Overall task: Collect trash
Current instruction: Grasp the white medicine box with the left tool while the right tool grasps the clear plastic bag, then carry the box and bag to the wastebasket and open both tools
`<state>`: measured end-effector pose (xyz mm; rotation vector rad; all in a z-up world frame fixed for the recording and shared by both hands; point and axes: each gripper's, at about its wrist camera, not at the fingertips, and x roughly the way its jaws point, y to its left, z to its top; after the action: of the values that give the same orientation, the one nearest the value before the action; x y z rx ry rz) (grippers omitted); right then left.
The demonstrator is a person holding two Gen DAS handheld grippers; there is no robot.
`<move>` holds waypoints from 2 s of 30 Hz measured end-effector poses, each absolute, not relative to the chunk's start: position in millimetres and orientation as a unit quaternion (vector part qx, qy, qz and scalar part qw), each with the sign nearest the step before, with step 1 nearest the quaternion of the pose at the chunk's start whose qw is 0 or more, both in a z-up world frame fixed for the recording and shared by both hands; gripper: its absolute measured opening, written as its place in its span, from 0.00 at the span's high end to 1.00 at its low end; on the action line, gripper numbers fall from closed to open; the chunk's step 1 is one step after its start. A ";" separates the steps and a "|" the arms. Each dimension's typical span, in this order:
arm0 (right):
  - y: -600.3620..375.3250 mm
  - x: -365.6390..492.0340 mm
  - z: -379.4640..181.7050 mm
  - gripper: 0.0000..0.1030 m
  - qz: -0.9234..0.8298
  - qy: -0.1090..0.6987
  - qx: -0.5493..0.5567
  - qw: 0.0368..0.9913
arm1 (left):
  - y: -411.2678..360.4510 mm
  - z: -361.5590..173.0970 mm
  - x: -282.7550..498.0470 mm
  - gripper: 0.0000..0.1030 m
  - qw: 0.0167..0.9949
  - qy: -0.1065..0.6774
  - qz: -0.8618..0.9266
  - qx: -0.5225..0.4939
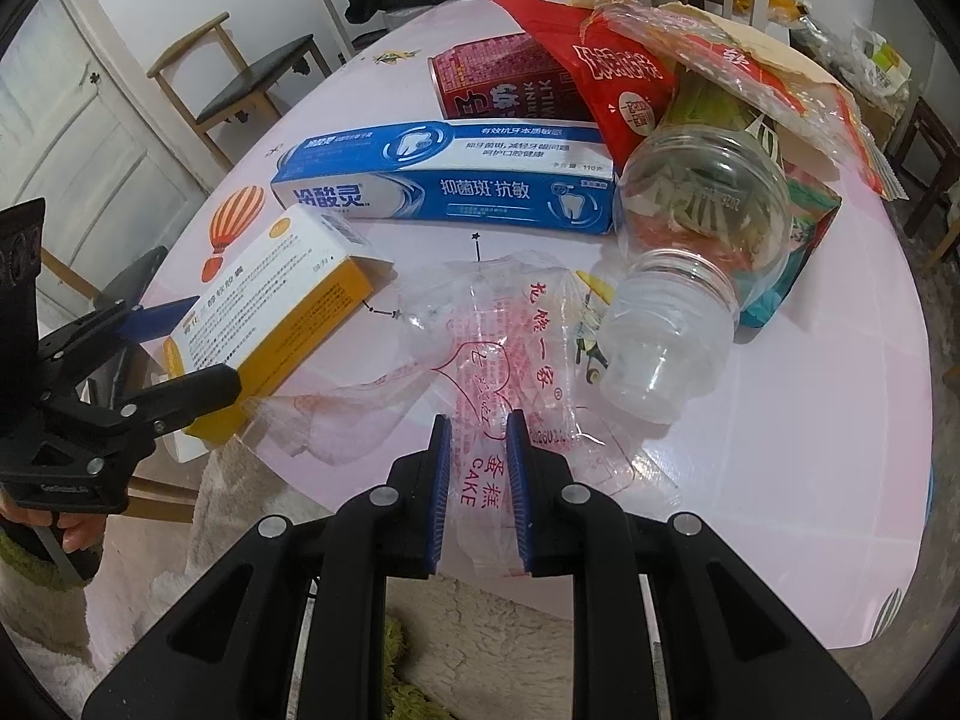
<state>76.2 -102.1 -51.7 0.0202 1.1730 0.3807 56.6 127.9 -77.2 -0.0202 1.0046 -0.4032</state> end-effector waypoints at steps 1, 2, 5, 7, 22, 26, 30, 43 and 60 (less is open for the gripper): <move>-102.4 75.8 -51.7 0.82 0.179 0.550 0.008 0.816 | 126.2 -79.0 58.4 0.21 0.857 0.479 -0.191 -0.009; -102.4 75.5 -51.8 0.82 0.180 0.550 0.007 0.816 | 125.4 -80.2 59.4 0.21 0.856 0.480 -0.190 -0.009; -102.3 74.8 -51.9 0.84 0.181 0.549 0.003 0.816 | 122.2 -84.8 63.2 0.21 0.853 0.488 -0.186 -0.006; -102.4 74.5 -51.3 0.86 0.184 0.548 0.002 0.816 | 119.0 -87.5 64.7 0.23 0.852 0.492 -0.177 0.002; -106.2 56.0 -34.5 0.95 0.220 0.528 0.010 0.820 | 134.9 -70.6 48.2 0.31 0.870 0.471 -0.141 -0.036; -108.0 49.0 -22.9 0.95 0.242 0.516 0.022 0.821 | 145.0 -53.7 34.4 0.31 0.877 0.457 -0.137 -0.060; -110.3 38.6 0.2 0.95 0.270 0.489 0.034 0.829 | 149.8 -27.3 28.4 0.31 0.880 0.438 -0.162 -0.088; -236.4 4.1 60.7 0.95 0.142 0.393 0.133 0.899 | 25.7 78.1 65.7 0.31 0.868 0.337 -0.361 -0.047; -539.8 -49.2 -103.7 0.95 -0.180 0.404 0.436 0.784 | -382.6 -36.1 160.7 0.30 0.670 0.593 -0.431 0.115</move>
<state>-49.2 -539.8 -103.7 0.9417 0.8711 -0.3874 160.7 -382.6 -36.1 0.2598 1.3362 -0.9723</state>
